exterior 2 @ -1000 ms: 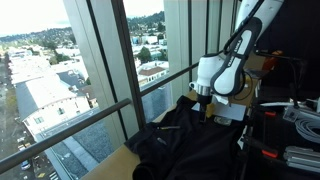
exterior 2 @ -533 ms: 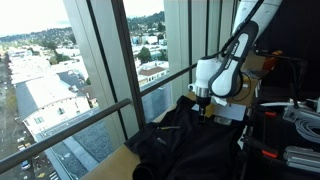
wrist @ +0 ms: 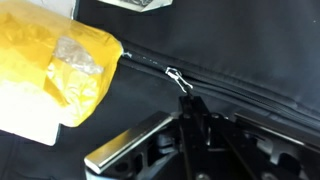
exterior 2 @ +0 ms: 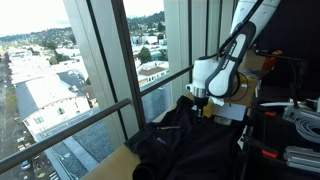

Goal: Zip up the black jumper

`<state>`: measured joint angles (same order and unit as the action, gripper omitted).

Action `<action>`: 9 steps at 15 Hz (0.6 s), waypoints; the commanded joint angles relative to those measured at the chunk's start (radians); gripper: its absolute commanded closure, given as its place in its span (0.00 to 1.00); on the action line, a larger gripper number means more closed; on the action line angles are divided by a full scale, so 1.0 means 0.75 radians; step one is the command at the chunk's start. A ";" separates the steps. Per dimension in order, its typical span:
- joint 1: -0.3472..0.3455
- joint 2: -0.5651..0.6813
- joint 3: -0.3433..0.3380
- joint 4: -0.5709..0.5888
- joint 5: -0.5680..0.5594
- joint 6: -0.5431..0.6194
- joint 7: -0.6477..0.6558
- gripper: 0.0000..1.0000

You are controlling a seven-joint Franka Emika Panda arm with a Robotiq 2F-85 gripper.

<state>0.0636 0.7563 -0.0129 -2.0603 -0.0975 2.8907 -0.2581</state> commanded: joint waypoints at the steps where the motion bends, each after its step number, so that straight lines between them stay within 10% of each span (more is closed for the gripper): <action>1: 0.018 -0.012 0.012 0.023 -0.054 -0.051 0.035 0.98; 9: 0.133 -0.015 0.011 0.018 -0.140 -0.059 0.051 0.98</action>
<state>0.1298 0.7564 -0.0093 -2.0535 -0.1600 2.8740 -0.2524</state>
